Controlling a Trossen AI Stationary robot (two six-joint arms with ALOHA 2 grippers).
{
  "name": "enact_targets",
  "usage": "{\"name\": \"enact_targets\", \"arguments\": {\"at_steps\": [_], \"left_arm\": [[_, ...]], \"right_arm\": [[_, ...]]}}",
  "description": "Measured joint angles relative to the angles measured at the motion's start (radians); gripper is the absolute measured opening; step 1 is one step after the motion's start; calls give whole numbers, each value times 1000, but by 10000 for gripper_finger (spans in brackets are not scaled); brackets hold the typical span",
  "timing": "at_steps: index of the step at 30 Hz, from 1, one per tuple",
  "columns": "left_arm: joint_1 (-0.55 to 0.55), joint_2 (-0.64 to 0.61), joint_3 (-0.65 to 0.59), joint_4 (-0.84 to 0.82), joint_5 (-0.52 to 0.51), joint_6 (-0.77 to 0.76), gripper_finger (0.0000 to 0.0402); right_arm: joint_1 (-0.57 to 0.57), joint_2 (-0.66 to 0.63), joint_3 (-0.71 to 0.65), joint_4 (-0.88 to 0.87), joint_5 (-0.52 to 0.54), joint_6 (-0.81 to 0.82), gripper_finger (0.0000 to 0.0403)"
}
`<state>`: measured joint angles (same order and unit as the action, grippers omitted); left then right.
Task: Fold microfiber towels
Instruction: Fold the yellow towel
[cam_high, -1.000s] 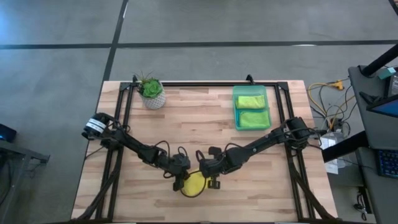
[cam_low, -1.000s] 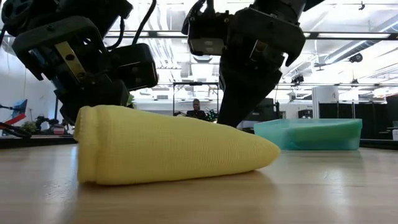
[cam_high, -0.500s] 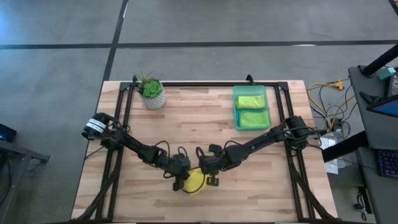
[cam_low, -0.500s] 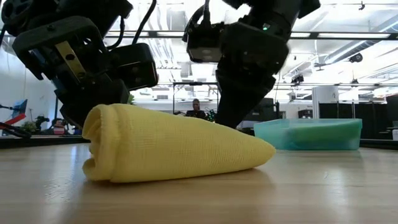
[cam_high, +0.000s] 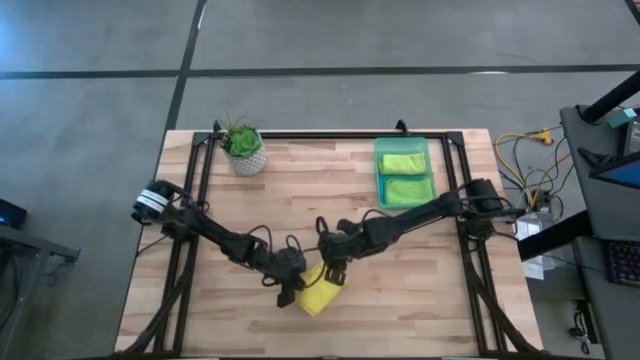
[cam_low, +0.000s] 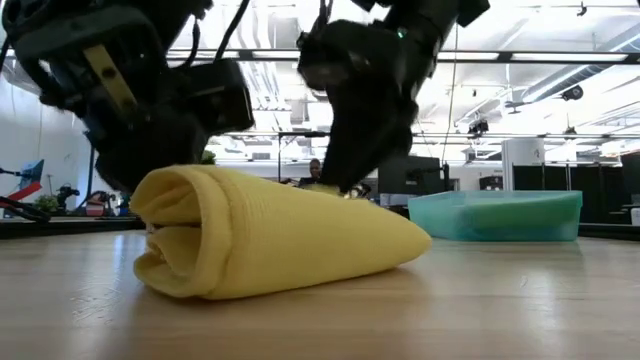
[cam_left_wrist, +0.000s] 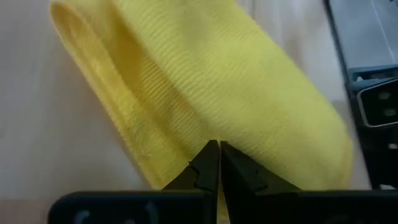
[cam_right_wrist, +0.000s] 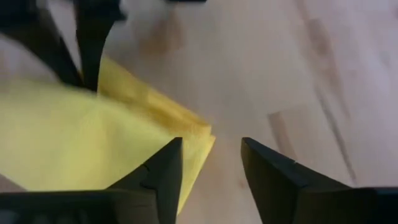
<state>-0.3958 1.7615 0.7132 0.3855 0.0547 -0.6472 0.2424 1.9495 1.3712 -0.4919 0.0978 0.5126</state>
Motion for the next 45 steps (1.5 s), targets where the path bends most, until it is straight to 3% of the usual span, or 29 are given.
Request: {"name": "enact_targets", "arguments": {"at_steps": [5,9,13,16,20,27,37,45], "left_arm": [[4,-44,0,-2,-5,26,0],[4,-61,0,-14,-29,26,0],[4,-87,0,-11,-64,26,0],[5,-111,0,-34,-113,35,0],[16,-116,0,-112,-162,62,0],[26,-111,-12,-315,-171,33,0],[29,-89,-17,-282,-94,78,0],[28,-99,-25,-280,-55,77,0]], "right_arm": [[-13,-100,-32,7,-14,145,183],[45,-224,-171,76,2,334,195],[164,-350,-414,394,116,666,200],[233,-372,-567,696,159,869,200],[261,-294,-621,784,172,1079,200],[222,-107,-516,1053,192,1038,181],[90,147,-218,957,-85,911,177],[41,182,-143,908,-102,865,176]]}}
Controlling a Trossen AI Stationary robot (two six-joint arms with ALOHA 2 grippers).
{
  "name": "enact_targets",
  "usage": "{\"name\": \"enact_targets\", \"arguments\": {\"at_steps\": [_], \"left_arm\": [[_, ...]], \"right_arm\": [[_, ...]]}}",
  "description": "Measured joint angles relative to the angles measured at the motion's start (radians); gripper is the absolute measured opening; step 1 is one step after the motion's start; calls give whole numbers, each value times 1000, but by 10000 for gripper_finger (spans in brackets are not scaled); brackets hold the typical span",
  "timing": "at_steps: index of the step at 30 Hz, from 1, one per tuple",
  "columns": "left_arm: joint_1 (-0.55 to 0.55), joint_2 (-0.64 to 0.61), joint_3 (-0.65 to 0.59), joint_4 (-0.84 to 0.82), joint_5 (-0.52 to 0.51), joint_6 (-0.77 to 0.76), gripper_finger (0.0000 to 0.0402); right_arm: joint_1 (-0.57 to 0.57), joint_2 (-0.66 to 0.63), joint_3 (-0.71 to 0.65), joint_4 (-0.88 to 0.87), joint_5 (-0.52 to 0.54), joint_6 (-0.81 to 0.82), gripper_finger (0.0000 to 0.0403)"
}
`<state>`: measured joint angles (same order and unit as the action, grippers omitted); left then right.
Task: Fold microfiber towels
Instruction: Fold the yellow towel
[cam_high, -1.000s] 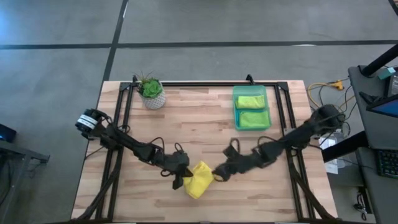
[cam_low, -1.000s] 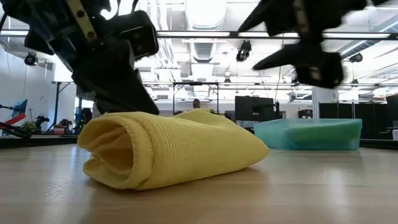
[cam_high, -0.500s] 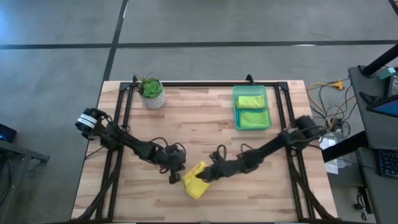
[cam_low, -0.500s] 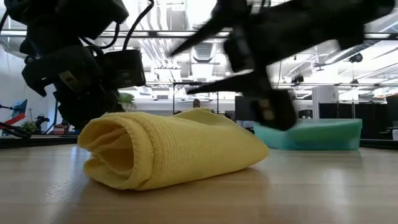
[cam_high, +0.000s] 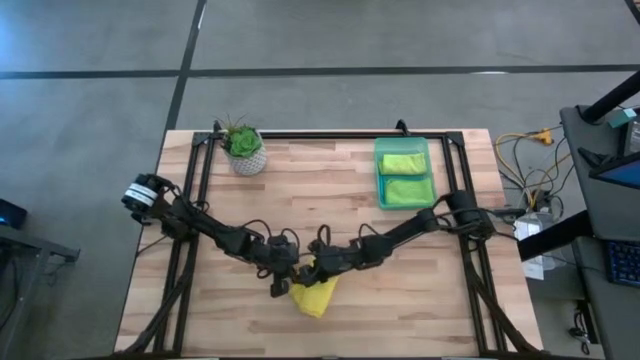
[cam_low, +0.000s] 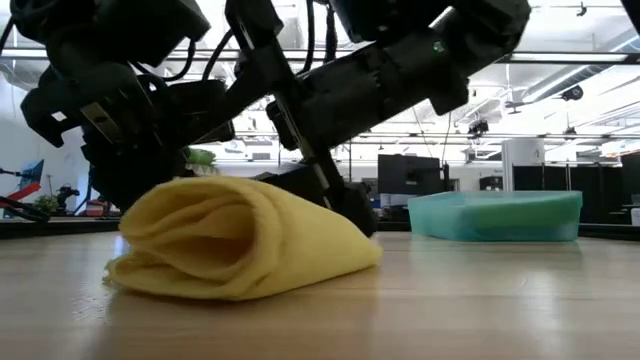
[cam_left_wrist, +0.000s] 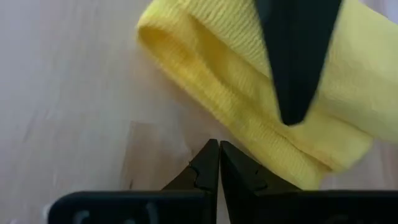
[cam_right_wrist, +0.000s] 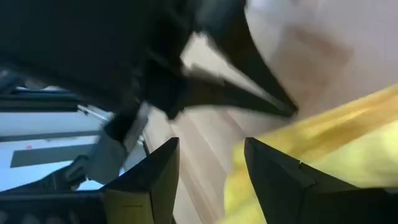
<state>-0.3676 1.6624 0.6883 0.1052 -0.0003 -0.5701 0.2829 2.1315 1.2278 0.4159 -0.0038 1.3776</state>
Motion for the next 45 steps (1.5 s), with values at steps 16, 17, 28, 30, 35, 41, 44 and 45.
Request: {"name": "enact_targets", "arguments": {"at_steps": [16,17,28,30,35,41,44,45], "left_arm": [[-34,7,-113,247,145,-140,0],[-37,13,-118,269,145,-154,0],[-62,58,-111,345,130,-199,0],[-63,59,-111,347,129,-201,0],[-64,60,-112,360,123,-203,0],[-64,61,-112,366,112,-203,0],[-64,61,-112,375,107,-205,0],[-64,61,-112,376,106,-207,0]], "right_arm": [[116,-115,1,-19,115,100,176],[117,-111,1,5,128,106,176],[151,-118,23,-80,80,26,176],[167,-151,31,-189,84,-19,175],[209,-166,143,-552,117,-263,175],[233,-101,309,-675,176,-709,175],[225,-59,365,-799,200,-814,175],[219,-46,382,-833,199,-829,175]]}}
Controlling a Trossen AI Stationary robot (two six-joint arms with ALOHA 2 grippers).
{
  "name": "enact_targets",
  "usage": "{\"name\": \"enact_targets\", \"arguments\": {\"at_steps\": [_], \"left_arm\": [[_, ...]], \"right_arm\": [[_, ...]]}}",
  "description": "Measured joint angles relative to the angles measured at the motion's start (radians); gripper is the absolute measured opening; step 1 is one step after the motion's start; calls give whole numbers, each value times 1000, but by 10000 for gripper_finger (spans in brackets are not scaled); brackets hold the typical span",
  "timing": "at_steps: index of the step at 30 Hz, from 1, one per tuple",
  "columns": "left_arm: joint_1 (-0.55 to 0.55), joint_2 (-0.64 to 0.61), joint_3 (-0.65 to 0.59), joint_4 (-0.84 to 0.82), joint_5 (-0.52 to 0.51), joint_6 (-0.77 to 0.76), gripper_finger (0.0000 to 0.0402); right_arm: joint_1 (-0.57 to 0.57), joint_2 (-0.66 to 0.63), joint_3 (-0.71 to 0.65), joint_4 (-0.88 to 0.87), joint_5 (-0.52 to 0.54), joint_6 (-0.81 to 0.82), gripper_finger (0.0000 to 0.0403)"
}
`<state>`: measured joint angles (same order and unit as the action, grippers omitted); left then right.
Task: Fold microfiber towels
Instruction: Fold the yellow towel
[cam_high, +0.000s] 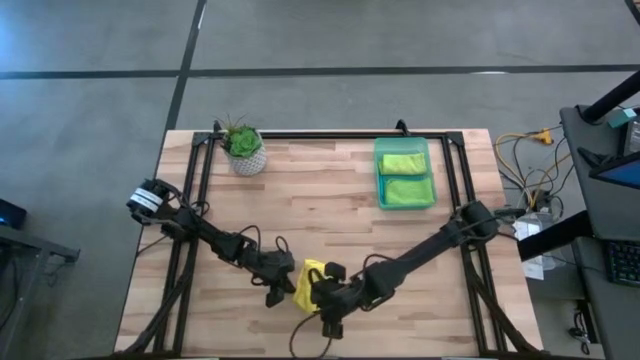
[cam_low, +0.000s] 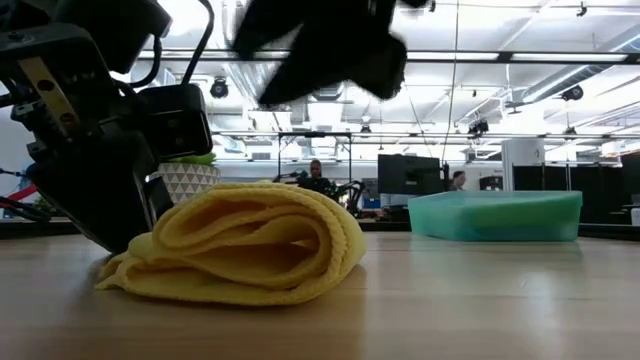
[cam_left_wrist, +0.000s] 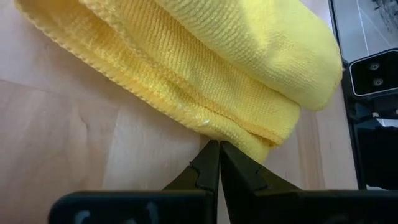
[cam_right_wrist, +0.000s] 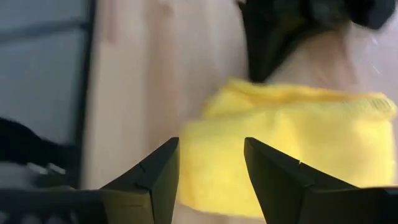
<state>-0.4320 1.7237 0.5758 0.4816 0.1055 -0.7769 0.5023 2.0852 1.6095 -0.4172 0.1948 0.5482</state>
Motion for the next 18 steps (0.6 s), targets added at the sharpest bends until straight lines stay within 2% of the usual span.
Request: {"name": "enact_targets", "arguments": {"at_steps": [2,6,18], "left_arm": [[0,0,0,1,-2,-2,0],[0,0,0,4,-5,-3,0],[-2,0,3,39,-7,-8,0]], "right_arm": [[-10,23,23,-66,-11,-38,175],[-13,60,68,-79,-10,-107,175],[-45,201,201,-171,-18,-156,175]]}}
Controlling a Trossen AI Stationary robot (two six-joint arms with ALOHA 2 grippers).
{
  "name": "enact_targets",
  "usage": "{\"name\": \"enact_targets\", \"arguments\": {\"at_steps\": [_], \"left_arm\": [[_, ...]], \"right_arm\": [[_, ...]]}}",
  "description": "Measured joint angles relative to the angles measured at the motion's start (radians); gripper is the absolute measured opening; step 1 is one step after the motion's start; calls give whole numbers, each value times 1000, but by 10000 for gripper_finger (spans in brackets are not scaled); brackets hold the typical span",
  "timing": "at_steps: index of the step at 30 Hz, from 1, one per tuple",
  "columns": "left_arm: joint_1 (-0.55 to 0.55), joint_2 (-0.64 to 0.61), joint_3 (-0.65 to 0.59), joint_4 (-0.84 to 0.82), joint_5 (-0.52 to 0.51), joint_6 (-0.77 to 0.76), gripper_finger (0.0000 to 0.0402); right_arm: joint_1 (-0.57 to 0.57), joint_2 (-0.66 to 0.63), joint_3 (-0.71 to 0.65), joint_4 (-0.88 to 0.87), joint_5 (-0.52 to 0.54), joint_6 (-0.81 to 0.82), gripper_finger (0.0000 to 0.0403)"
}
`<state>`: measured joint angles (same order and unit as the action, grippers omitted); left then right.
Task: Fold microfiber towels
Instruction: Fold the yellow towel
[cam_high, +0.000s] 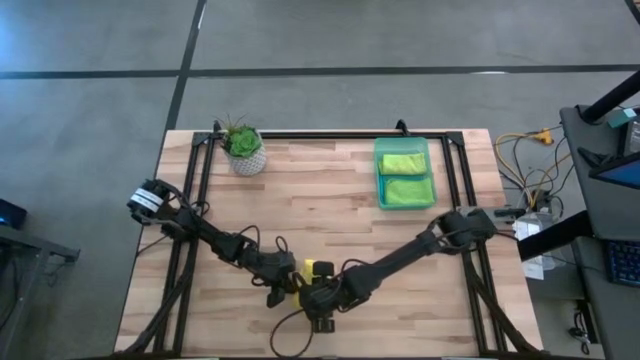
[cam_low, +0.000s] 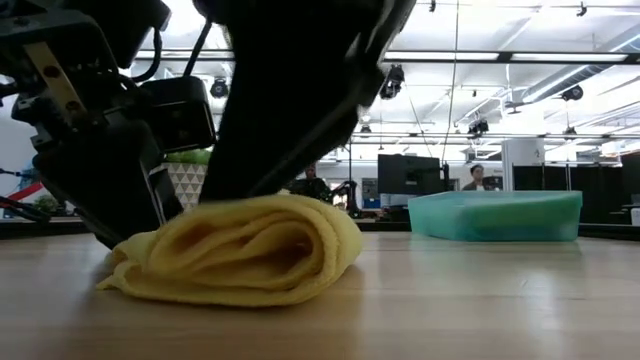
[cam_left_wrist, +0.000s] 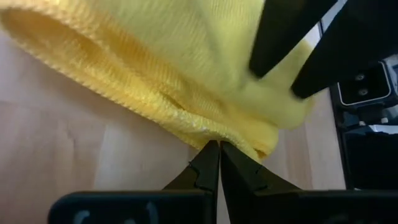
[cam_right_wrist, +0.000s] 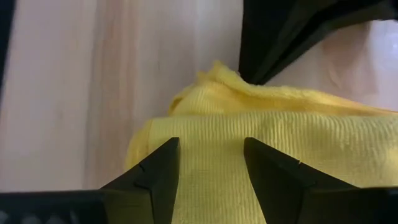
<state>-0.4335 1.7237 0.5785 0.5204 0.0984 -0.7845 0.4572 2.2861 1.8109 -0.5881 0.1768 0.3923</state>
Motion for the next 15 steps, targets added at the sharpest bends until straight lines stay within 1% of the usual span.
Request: {"name": "enact_targets", "arguments": {"at_steps": [5,11,13,15], "left_arm": [[-6,11,12,-4,1,1,0],[-22,37,26,2,1,-11,0],[-27,41,25,3,1,-10,0],[-31,41,23,4,1,-10,0]], "right_arm": [[-28,49,81,-17,-3,0,175],[-45,107,153,-125,-1,28,175],[-50,98,167,-135,-1,61,175],[-56,56,171,-143,3,94,175]]}}
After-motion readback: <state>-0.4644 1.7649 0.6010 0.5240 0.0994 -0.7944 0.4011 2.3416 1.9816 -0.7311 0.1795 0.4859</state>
